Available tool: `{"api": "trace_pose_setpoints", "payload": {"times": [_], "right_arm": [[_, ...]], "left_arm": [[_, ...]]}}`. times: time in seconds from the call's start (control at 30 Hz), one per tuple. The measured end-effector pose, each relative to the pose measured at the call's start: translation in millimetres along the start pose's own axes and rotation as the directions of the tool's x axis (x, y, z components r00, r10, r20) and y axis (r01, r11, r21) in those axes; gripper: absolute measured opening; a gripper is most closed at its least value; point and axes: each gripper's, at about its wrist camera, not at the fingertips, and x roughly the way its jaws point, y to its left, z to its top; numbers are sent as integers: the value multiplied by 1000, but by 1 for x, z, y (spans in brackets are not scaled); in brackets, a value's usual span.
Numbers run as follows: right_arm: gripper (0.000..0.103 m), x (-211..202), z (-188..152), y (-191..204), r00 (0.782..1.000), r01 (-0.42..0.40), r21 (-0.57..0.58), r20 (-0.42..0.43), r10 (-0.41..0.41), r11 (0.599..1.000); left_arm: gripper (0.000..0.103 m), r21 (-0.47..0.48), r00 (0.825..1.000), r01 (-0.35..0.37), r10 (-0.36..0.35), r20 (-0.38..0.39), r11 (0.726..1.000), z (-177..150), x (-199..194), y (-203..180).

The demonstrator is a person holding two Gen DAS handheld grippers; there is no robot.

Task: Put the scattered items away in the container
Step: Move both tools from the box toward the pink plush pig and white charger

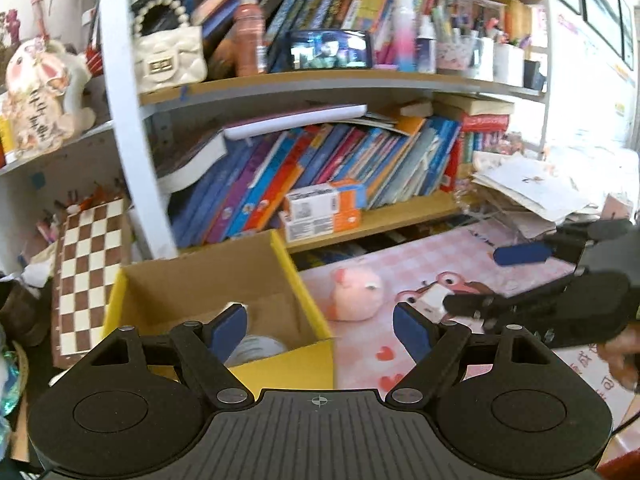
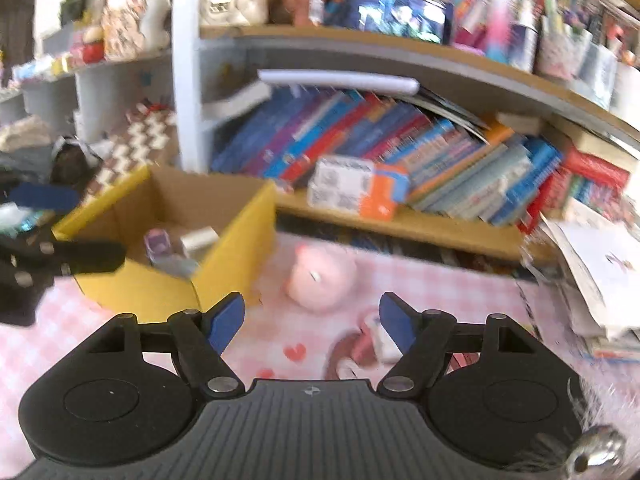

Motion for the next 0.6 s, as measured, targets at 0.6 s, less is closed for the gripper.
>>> {"api": "trace_pose_setpoints", "payload": {"times": [0.6], "right_arm": [[77, -13, -37, -16, 993, 111, 82, -38, -108, 990]], "left_arm": [[83, 24, 997, 41, -40, -70, 999, -19, 12, -27]]}}
